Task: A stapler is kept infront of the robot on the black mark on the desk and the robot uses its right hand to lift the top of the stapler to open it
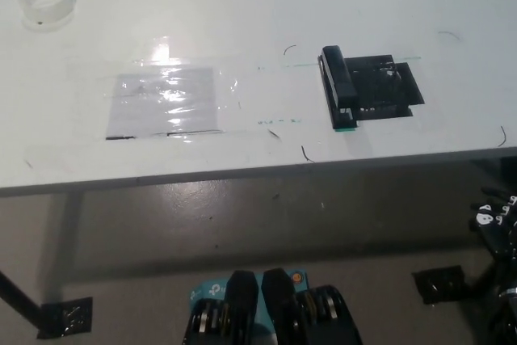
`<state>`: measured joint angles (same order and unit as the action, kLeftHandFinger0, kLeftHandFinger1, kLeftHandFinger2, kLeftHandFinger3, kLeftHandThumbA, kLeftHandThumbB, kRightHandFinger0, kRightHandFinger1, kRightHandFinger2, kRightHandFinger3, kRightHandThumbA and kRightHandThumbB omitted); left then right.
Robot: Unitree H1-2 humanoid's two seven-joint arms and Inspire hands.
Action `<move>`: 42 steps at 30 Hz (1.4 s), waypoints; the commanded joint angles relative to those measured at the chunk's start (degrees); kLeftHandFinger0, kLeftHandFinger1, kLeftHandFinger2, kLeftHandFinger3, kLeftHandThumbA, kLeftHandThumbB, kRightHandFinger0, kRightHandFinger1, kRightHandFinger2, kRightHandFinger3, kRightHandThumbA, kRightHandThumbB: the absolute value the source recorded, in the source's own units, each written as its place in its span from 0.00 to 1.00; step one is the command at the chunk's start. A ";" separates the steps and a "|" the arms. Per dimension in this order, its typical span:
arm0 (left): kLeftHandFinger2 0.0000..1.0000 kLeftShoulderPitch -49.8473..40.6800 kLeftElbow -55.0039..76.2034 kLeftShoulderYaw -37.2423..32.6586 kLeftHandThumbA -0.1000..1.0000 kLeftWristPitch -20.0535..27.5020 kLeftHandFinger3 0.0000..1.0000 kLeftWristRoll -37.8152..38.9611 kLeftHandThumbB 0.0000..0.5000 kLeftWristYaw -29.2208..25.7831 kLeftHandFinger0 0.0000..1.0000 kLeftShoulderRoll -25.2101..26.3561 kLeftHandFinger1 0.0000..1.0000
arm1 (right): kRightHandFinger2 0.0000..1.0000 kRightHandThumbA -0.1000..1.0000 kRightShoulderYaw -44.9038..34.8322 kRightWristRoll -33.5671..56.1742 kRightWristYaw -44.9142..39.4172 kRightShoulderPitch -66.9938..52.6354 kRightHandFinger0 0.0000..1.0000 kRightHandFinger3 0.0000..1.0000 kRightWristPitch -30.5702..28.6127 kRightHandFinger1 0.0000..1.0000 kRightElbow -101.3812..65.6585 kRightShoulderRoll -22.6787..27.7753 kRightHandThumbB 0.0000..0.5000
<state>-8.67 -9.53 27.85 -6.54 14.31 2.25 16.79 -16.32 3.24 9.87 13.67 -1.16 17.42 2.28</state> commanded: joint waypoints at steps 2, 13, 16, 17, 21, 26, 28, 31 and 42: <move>0.62 -0.13 0.61 -0.10 1.00 0.69 0.80 1.10 0.45 0.28 0.43 0.60 0.48 | 0.40 0.44 0.25 2.33 -0.44 1.13 0.33 0.56 0.66 0.31 -5.41 -0.30 0.04; 0.63 -0.13 1.01 -0.13 1.00 -0.30 0.79 1.33 0.46 -0.46 0.44 0.25 0.49 | 0.44 0.43 6.46 6.04 -3.63 5.04 0.38 0.60 10.11 0.36 -20.86 -4.82 0.00; 0.62 -0.18 0.99 -0.27 1.00 -0.23 0.80 1.18 0.45 -0.41 0.44 0.34 0.49 | 0.45 0.45 8.35 7.16 -3.76 7.52 0.39 0.60 12.95 0.36 -22.93 -6.64 0.00; 0.62 -0.13 0.76 -0.27 1.00 -0.03 0.80 1.20 0.48 -0.35 0.44 0.37 0.49 | 0.47 0.45 8.82 8.04 -4.32 8.32 0.39 0.62 13.12 0.36 -22.66 -7.08 0.00; 0.62 -0.46 1.41 -0.43 1.00 -0.22 0.81 1.10 0.46 -0.44 0.45 0.15 0.49 | 0.42 0.48 9.77 8.79 -3.21 11.31 0.33 0.60 15.34 0.32 -22.09 -9.60 0.00; 0.59 -0.06 0.74 -0.49 1.00 0.23 0.79 1.12 0.50 -0.36 0.42 0.12 0.47 | 0.48 0.56 7.41 13.45 -1.96 15.21 0.37 0.72 20.75 0.38 -20.42 -12.81 0.01; 0.59 -0.06 0.59 -0.52 1.00 0.49 0.78 0.90 0.52 -0.49 0.41 0.15 0.46 | 0.50 0.56 6.20 14.87 -1.10 16.72 0.37 0.73 22.00 0.39 -18.94 -13.92 0.00; 0.60 -0.10 0.59 -0.52 1.00 0.53 0.79 1.25 0.51 -0.21 0.42 0.11 0.47 | 0.51 0.56 3.51 17.57 0.19 18.59 0.41 0.71 22.95 0.41 -16.66 -15.84 0.00; 0.64 -0.21 1.79 -0.30 1.00 -0.70 0.82 1.54 0.49 -0.64 0.45 -0.51 0.50 | 0.74 0.90 -11.79 29.85 10.85 26.70 0.65 0.92 27.43 0.72 -10.30 -23.48 0.00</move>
<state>-8.68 -9.49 27.36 -6.77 15.17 2.15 15.54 -25.19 26.11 15.17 35.26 24.26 6.97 -18.40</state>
